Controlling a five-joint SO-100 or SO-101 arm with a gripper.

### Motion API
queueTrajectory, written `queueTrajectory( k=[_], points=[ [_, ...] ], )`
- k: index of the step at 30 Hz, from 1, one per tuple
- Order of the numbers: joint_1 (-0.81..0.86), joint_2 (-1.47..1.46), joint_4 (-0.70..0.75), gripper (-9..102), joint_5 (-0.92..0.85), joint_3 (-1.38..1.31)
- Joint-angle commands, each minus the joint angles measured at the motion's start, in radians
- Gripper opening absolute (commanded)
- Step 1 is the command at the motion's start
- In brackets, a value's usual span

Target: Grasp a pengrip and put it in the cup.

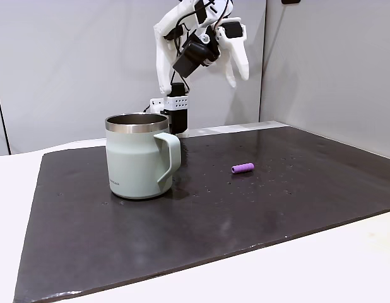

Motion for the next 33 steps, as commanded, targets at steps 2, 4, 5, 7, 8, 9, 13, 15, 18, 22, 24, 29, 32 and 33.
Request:
queueTrajectory(
  k=[2,4,5,7,8,9,13,15,18,22,24,29,32,33],
  points=[
    [0.041,-0.126,0.071,20,0.012,-0.199],
    [0.064,-0.196,0.094,20,0.009,-0.262],
    [0.072,-0.219,0.097,20,0.008,-0.278],
    [0.077,-0.250,0.097,20,0.002,-0.281],
    [0.077,-0.262,0.097,20,-0.002,-0.279],
    [0.077,-0.275,0.097,20,-0.006,-0.279],
    [0.095,-0.345,0.094,20,-0.011,-0.307],
    [0.110,-0.377,0.086,20,-0.009,-0.319],
    [0.123,-0.426,0.072,20,-0.009,-0.345],
    [0.124,-0.503,0.051,20,-0.009,-0.399],
    [0.121,-0.561,0.060,20,-0.006,-0.459],
    [0.115,-0.695,0.087,20,0.000,-0.588],
    [0.109,-0.758,0.094,20,0.003,-0.643],
    [0.104,-0.775,0.094,20,0.005,-0.650]
  ],
)
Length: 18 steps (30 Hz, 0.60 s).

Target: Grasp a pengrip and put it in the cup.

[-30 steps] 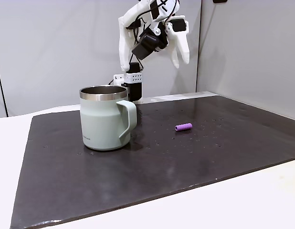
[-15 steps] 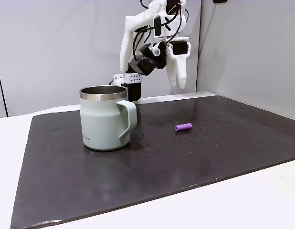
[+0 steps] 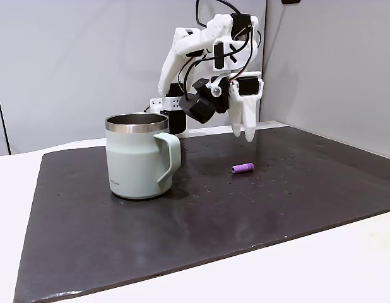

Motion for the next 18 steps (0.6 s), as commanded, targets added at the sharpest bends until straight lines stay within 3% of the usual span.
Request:
queueTrajectory(
  k=[1,18],
  points=[
    [-0.005,-0.029,0.018,20,0.008,-0.094],
    [0.012,-0.196,0.017,20,0.006,-0.126]
  ],
)
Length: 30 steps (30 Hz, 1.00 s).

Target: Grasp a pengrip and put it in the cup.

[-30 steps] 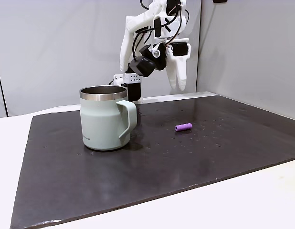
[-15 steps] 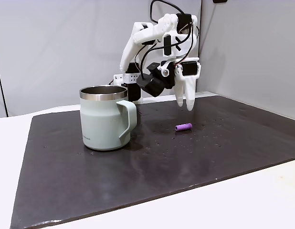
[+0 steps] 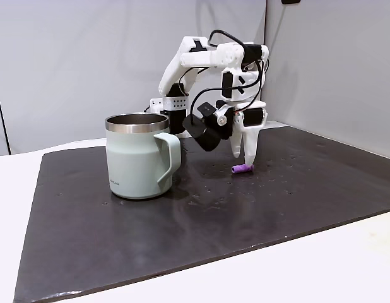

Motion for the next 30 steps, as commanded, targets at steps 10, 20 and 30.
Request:
queueTrajectory(
  k=[10,20,30],
  points=[
    [0.048,-0.094,0.014,18,0.003,-0.156],
    [0.049,-0.120,0.017,7,-0.002,-0.181],
    [0.057,-0.092,0.021,0,-0.002,-0.189]
  ],
)
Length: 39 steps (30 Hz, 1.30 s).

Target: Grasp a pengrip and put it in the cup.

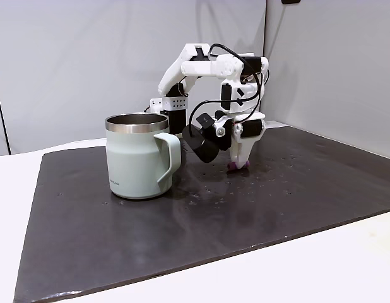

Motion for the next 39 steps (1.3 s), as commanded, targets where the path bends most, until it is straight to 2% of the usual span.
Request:
queueTrajectory(
  k=[1,19,28,33,39],
  points=[
    [0.032,0.058,0.025,0,0.000,-0.072],
    [0.017,0.699,0.028,0,-0.048,0.170],
    [0.051,0.836,0.028,0,-0.074,0.193],
    [0.127,0.864,0.028,0,-0.095,0.230],
    [0.305,0.925,0.028,0,-0.176,0.284]
  ],
)
